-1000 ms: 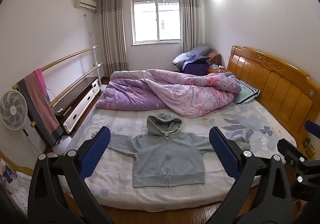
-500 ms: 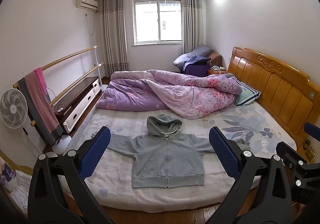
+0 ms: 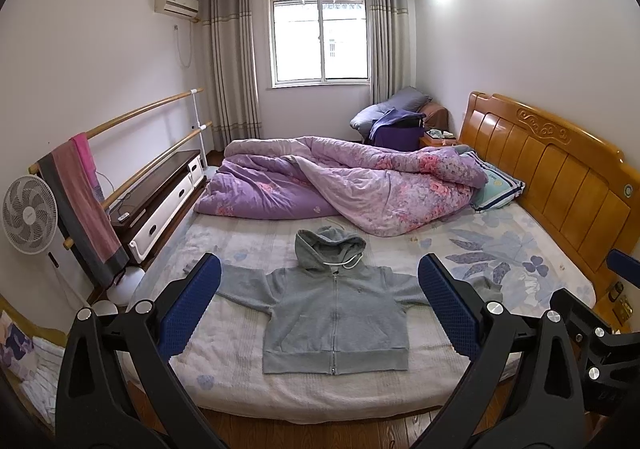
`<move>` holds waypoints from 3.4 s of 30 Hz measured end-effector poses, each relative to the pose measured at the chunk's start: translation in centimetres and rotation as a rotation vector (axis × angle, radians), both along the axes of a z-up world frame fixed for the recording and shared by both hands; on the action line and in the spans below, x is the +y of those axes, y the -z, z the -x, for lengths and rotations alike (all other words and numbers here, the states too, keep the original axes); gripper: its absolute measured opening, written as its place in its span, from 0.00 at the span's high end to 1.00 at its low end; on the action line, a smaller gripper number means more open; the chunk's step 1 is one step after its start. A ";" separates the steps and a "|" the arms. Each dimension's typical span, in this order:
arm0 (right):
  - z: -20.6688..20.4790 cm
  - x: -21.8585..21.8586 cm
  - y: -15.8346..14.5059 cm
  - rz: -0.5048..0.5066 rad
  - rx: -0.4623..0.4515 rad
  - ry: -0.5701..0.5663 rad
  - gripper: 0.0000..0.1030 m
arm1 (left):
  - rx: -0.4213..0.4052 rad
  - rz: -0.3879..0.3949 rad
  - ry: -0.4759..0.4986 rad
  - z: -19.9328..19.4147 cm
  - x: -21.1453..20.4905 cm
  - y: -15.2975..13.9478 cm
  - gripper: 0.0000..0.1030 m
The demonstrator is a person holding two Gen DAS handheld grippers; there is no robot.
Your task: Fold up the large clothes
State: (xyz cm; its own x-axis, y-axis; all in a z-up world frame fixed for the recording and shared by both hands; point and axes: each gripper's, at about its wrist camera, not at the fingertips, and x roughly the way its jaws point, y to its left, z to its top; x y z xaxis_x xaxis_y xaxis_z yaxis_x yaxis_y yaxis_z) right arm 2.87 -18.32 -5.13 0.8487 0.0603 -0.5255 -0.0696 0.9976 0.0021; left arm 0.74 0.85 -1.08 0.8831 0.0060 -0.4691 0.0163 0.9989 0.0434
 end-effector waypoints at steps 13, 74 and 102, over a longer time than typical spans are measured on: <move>-0.3 -0.4 0.0 -0.011 0.008 -0.010 0.07 | 0.004 -0.003 -0.007 -0.3 -0.2 0.3 0.05; -26.3 11.9 11.4 0.050 0.210 0.017 0.07 | 0.279 0.051 0.074 -31.2 9.3 14.8 0.05; -49.1 31.0 30.4 0.135 0.518 -0.025 0.07 | 0.562 0.111 -0.110 -53.9 30.5 35.0 0.05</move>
State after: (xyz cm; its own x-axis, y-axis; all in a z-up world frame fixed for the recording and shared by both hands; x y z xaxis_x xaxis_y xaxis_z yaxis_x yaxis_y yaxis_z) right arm 52.01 12.67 -35.54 0.4752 -0.0198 -0.8797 -0.1172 0.9894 -0.0856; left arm 54.69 31.38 -36.11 0.4958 0.0075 -0.8684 -0.0977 0.9941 -0.0472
